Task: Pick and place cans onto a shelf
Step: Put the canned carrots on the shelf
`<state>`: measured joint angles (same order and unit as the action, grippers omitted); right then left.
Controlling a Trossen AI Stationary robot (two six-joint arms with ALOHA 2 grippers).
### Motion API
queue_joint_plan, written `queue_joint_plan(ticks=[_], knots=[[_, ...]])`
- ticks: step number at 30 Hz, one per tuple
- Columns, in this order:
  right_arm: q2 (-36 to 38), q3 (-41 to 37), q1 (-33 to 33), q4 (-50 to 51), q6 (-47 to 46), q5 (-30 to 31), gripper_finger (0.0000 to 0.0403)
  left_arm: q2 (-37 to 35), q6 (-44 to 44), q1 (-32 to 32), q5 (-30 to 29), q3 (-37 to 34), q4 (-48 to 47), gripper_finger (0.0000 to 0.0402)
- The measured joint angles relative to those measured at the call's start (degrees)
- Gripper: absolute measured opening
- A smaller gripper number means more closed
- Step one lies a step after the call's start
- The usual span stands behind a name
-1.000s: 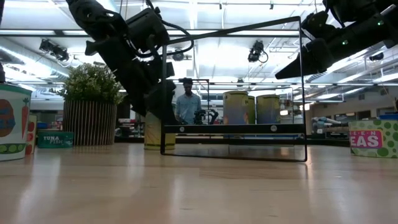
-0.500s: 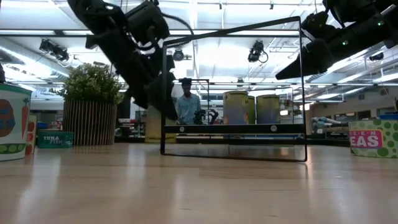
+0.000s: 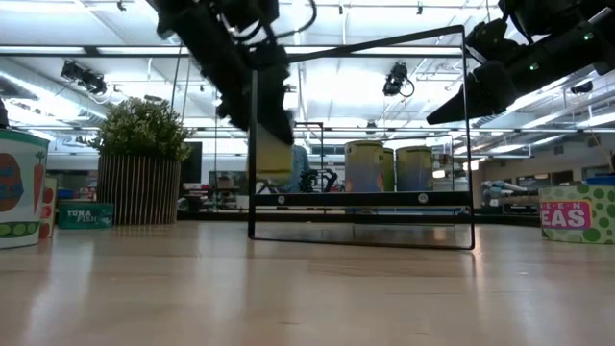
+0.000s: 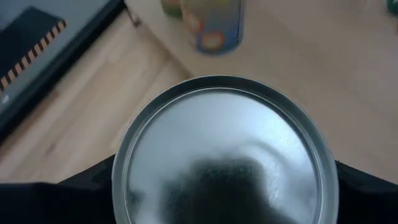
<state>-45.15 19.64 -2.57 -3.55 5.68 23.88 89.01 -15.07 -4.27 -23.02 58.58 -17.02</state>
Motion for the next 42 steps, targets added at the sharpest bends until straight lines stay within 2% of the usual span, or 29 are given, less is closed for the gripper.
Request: queue_joint_plan(ticks=[8, 15, 21, 27, 42], knots=[[0.0, 0.0, 0.3, -0.1, -0.6, -0.8, 0.035, 0.0, 2.6, 1.4, 0.2, 6.1, -1.4, 0.0318], [0.2, 0.0, 4.2, -3.3, 1.1, 0.5, 0.035, 0.1, 2.9, 3.9, 0.4, 10.9, -2.2, 0.0318], [0.3, 0.0, 8.5, -7.2, 4.1, 3.5, 0.035, 0.1, 1.3, 4.2, 0.4, 12.2, -1.8, 0.0318], [0.3, 0.0, 9.7, -7.6, 5.0, 5.5, 0.035, 1.8, 0.7, 4.2, 0.5, 14.4, 0.9, 0.0318], [0.4, 0.0, 11.5, -9.3, 5.3, 5.0, 0.035, 5.0, 0.4, 4.5, 3.6, 15.8, 5.5, 0.0318]])
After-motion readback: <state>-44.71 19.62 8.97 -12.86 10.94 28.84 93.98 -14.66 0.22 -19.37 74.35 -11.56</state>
